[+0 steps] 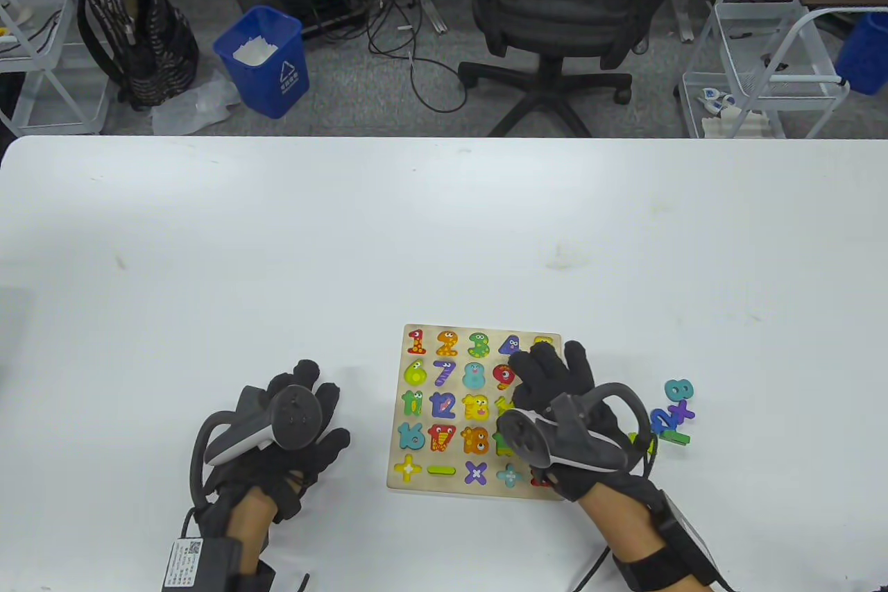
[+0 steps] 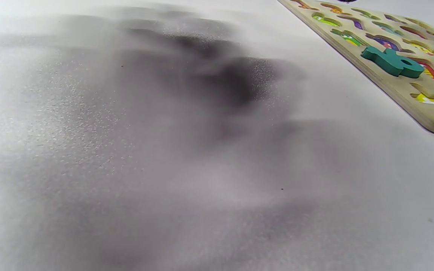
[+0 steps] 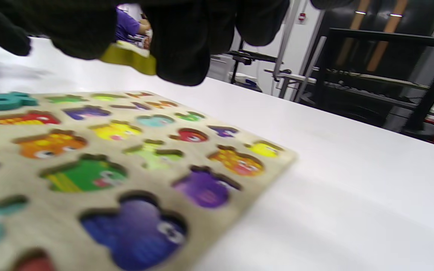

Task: Hold math block puzzle and insert math blocks into matching slots

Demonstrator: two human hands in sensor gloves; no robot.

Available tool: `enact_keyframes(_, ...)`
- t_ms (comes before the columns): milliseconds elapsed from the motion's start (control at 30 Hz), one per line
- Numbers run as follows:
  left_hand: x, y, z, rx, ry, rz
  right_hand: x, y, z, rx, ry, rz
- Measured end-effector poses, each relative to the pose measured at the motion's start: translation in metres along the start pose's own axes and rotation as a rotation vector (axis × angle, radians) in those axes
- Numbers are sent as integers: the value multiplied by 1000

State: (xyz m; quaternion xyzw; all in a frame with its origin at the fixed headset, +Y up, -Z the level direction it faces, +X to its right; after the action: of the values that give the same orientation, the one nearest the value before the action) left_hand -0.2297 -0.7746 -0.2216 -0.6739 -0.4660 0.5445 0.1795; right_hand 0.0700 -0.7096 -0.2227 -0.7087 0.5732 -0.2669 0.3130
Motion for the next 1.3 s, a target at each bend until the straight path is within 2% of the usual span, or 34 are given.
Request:
enact_keyframes(133,2,0,6,24,24,-14,-3,15,-24,-36,68,-2)
enact_keyframes(367,1,1,15,47,-2,-14,-8,34,-66,-109,64,-11)
enact_keyframes(733,2,-1,14,33,-11,-35,4,53,-124,-219,-41,-115)
enact_keyframes(1133,2,-1,12,26,-17,-32,19,64,-140,-233,-192,-155)
enact_keyframes(1300,1,-2,12,24,-19,-30,20,66,-138,-231,-184,-159)
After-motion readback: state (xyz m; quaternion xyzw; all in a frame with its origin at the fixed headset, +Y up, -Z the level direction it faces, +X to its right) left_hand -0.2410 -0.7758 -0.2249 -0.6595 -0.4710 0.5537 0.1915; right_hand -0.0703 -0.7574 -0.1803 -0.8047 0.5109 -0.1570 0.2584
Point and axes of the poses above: the tracker on the back of each hand, its own z axis roughly to the little-finger side, its own y axis roughly from the wrist to the fingertips, x = y × z, the point moved 4 cm from there along y, roughly from the wrist to the fingertips, and after that the axes turned 12 degrees about -x, right-handed, at the moved point
